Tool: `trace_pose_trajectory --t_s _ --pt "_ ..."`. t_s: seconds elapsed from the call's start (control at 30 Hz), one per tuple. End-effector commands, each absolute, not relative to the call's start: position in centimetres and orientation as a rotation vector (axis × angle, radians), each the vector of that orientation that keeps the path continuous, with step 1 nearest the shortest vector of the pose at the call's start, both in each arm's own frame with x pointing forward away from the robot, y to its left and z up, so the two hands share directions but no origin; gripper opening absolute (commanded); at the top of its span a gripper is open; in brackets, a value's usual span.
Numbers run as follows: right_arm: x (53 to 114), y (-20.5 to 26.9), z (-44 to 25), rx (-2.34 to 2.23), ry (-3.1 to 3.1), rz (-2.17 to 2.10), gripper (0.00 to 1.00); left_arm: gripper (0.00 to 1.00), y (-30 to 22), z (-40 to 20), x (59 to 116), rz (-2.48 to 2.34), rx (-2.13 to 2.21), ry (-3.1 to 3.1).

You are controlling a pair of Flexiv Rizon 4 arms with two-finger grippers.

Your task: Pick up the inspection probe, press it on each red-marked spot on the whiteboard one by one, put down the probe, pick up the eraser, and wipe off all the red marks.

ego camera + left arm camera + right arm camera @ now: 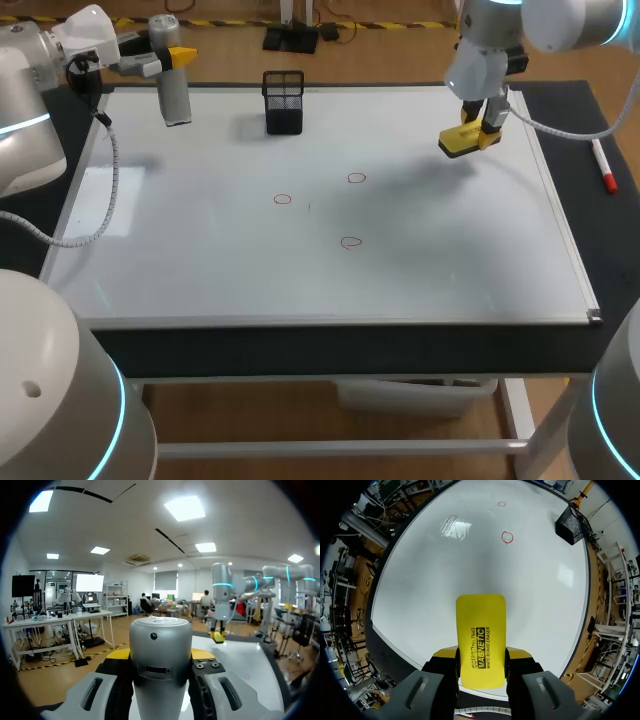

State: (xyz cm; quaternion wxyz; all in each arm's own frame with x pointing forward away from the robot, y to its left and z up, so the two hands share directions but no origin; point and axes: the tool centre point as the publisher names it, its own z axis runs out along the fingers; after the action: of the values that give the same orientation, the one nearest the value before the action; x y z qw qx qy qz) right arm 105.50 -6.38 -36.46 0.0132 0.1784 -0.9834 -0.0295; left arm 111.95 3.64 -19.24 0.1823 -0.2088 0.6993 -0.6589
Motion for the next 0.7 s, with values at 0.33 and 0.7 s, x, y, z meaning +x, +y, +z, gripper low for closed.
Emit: trace_pose_trajectory --t_s 0.33,0.7 --pt "105.7 -6.4 -36.3 0.557 -3.059 -0.086 0.00 0.00 0.8 -19.2 110.2 -1.922 -0.546 2.037" --pt "105.7 -6.4 -36.3 0.557 -3.059 -0.086 0.00 0.00 -3.0 -18.8 107.7 -2.030 -0.436 2.100"
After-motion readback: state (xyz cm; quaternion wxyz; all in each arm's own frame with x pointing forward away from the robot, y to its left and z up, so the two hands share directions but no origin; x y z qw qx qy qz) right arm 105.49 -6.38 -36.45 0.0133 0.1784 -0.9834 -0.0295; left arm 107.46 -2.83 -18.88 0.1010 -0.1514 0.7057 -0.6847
